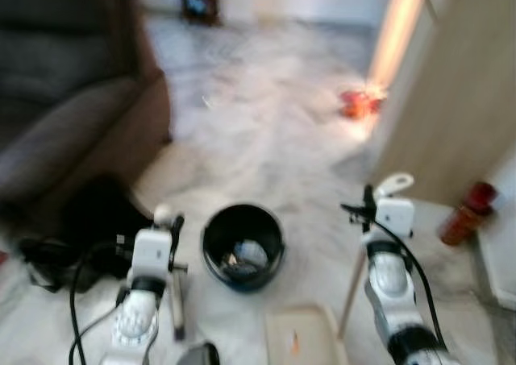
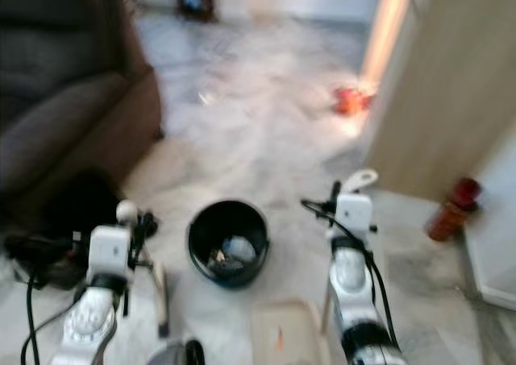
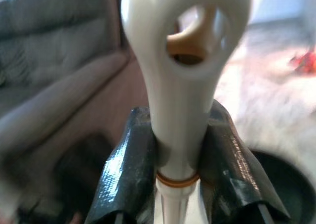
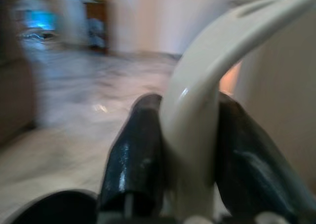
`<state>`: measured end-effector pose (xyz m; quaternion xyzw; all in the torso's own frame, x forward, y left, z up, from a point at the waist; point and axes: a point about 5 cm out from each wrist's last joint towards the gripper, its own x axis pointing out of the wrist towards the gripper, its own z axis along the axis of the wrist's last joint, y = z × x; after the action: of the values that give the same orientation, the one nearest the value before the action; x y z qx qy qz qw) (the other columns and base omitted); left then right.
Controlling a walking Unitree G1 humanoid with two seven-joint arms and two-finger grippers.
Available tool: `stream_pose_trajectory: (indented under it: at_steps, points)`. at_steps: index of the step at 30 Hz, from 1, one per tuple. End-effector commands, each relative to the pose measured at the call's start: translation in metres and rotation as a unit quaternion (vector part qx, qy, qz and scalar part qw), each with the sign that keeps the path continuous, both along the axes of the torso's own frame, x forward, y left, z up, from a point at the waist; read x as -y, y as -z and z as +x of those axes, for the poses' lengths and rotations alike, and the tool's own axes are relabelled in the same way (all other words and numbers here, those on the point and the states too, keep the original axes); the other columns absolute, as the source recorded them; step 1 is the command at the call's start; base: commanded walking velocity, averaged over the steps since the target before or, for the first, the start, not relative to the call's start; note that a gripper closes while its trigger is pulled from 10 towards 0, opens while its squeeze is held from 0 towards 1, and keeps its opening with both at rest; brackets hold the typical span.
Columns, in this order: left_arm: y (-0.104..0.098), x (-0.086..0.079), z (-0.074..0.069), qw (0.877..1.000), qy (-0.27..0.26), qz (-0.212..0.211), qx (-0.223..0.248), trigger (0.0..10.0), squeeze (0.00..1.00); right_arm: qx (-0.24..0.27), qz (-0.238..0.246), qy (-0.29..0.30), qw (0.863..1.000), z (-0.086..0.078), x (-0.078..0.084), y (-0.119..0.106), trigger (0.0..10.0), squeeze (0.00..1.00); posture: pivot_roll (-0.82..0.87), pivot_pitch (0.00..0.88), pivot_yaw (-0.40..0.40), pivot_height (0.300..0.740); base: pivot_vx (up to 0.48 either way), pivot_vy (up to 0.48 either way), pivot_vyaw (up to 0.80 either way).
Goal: Sweep floor
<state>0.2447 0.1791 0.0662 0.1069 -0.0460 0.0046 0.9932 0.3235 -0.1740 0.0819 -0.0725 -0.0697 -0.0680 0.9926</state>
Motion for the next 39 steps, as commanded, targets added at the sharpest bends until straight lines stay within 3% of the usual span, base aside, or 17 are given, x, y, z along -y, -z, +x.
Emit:
stream_pose_trajectory:
  at_steps: [1,23,39]
  points:
    - [-0.01,-0.0014,0.0064,1.0,0.002,0.016,0.019,10.0,0.0,0.001,0.013,0.013,1.0,-0.0027,0.004,0.0021,10.0,0.0,0.13,0.104,0.01,0.74,-0.307,0.0,0.0]
    - [-0.0091,0.0019,0.0077,1.0,0.005,0.018,0.018,10.0,0.0,-0.007,0.025,0.001,1.0,-0.0005,-0.0006,0.0032,10.0,0.0,0.15,0.055,0.003,0.74,-0.038,0.0,0.0]
    - [-0.0087,0.0036,0.0086,1.0,0.01,0.015,0.015,10.0,0.0,-0.019,0.028,0.005,0.999,-0.0035,0.0006,0.0092,10.0,0.0,0.15,0.07,0.002,0.74,0.0,0.0,-0.78]
